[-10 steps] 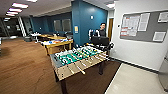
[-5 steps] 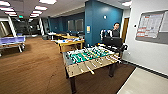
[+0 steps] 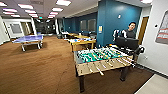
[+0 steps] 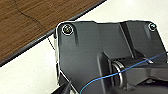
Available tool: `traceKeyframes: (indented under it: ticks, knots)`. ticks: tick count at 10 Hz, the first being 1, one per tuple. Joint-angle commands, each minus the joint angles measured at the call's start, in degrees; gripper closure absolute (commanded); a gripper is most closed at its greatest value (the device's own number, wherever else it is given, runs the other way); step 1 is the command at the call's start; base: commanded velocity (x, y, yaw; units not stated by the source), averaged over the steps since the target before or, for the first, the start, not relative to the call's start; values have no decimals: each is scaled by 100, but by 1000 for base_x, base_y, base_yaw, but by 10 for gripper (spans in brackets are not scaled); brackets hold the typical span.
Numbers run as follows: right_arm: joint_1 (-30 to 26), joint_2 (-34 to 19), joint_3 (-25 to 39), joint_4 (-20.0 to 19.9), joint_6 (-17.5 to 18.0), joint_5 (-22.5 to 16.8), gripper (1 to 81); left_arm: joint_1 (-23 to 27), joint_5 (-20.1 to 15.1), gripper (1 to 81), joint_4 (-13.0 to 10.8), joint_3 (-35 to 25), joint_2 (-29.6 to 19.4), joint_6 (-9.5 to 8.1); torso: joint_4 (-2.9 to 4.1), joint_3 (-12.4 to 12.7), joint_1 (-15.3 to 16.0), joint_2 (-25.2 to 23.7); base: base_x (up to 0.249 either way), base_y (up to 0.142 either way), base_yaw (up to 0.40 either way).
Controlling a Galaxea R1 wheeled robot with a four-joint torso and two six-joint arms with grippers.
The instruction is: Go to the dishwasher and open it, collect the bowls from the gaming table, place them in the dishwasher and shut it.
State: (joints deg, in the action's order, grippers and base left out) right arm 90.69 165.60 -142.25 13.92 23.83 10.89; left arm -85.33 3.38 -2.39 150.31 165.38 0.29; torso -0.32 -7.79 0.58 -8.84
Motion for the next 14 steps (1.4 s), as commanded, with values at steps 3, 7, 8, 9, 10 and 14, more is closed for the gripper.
traceKeyframes:
  ticks: [3,7,8,9,10,14]
  knots:
    - [-257,-33,50,40,7,-219,10,337,-285,10,-34,16,-57,59,0,0,0,0,0,0,343]
    - [-257,-33,32,40,7,-219,10,337,-294,10,-34,25,-39,59,0,0,0,0,0,0,343]
    - [-257,-33,32,49,7,-219,10,337,-294,10,-34,25,-31,59,0,2,-2,0,0,0,343]
    - [-257,-33,23,49,7,-219,10,337,-303,10,-34,25,-22,59,0,2,-5,0,0,0,343]
    - [-265,-33,23,58,7,-219,10,337,-303,10,-34,34,-5,59,0,2,-5,0,0,0,343]
    - [-265,-24,23,76,-1,-219,10,337,-303,10,-34,69,13,59,0,2,-7,0,0,0,343]
